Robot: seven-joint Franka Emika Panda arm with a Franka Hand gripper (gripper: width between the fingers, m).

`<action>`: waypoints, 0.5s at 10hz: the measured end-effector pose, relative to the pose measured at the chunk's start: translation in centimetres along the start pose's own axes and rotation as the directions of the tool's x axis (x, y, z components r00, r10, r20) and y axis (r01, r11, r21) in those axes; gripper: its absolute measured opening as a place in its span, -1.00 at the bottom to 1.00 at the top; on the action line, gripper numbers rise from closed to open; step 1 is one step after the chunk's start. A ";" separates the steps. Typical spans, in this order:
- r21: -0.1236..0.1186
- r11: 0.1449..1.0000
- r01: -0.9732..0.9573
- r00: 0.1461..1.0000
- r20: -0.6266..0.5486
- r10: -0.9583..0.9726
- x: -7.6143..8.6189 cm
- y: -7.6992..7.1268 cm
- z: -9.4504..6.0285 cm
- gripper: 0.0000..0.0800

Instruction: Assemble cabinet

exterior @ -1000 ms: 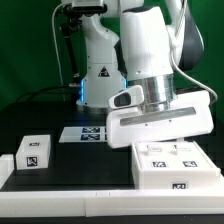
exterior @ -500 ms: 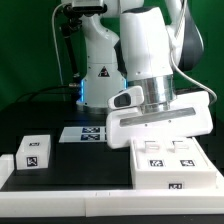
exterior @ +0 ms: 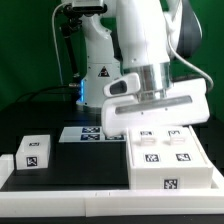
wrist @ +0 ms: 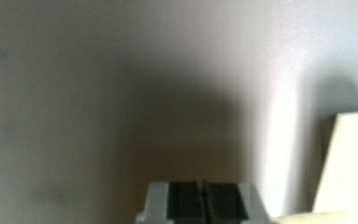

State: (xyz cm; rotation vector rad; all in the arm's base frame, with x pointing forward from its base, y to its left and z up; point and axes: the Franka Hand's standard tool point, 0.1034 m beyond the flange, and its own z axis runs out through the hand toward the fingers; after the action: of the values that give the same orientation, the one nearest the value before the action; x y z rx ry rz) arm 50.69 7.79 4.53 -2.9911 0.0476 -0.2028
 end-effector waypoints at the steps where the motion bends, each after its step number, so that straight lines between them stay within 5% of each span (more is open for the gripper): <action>1: -0.002 1.000 0.006 1.000 0.011 -0.006 0.4 0.0 -1.3 -0.99; 5: -0.006 1.000 0.019 1.000 0.012 -0.019 1.0 -0.4 -3.7 -0.99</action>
Offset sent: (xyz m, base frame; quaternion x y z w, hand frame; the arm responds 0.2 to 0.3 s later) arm -0.0033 -0.0012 0.0330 0.0049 -0.0228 0.0041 0.9997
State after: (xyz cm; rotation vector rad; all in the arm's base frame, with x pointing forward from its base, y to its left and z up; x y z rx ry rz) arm 51.17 7.63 8.40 -2.9995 0.0191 -0.1873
